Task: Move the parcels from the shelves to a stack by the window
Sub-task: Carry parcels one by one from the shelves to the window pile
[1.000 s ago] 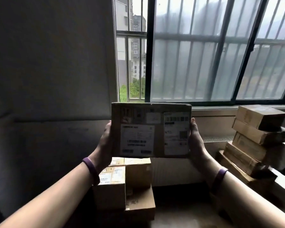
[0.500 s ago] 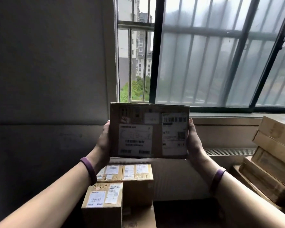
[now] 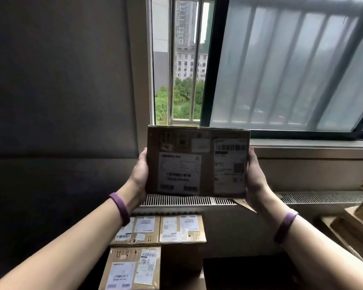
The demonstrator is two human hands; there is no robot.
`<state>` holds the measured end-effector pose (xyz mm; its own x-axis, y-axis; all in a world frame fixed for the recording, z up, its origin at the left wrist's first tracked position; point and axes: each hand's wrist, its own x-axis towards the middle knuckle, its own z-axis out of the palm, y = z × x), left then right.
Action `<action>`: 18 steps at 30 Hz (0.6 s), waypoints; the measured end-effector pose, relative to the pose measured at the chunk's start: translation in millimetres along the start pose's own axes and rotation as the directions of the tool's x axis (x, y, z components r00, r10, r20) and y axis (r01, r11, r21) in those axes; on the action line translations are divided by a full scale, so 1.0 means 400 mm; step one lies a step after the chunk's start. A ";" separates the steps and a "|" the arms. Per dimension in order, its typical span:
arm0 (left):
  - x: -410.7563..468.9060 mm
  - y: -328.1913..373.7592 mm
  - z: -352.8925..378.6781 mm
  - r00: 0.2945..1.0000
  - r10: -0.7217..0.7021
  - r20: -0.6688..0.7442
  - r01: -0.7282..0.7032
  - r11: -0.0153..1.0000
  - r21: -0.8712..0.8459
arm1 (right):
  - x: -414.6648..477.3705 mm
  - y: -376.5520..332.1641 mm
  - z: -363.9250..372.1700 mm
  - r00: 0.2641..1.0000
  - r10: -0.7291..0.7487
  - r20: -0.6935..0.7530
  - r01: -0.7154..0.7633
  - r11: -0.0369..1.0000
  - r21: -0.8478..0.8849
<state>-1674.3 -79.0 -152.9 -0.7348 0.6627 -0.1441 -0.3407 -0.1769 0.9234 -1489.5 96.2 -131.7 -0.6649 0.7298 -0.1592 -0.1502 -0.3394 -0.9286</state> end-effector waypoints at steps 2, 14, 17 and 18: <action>0.022 -0.007 0.001 1.000 -0.024 -0.019 0.025 0.999 0.034 | 0.031 0.010 -0.001 1.000 0.025 -0.018 -0.025 0.999 -0.036; 0.104 -0.159 -0.030 0.966 -0.249 -0.068 0.257 0.922 0.290 | 0.222 0.079 -0.113 0.981 0.191 -0.016 -0.187 0.933 -0.307; 0.118 -0.232 -0.058 0.942 -0.301 -0.145 0.333 0.891 0.310 | 0.250 0.158 -0.163 0.956 0.290 -0.045 -0.285 0.882 -0.375; 0.122 -0.257 -0.064 0.937 -0.307 -0.167 0.346 0.887 0.305 | 0.255 0.189 -0.180 0.945 0.322 -0.050 -0.317 0.872 -0.372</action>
<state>-1690.1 -47.3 -264.1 -0.6818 0.5535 -0.4783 -0.3771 0.2943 0.8782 -1516.2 187.9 -242.3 -0.6402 0.6105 -0.4663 0.3519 -0.3065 -0.8844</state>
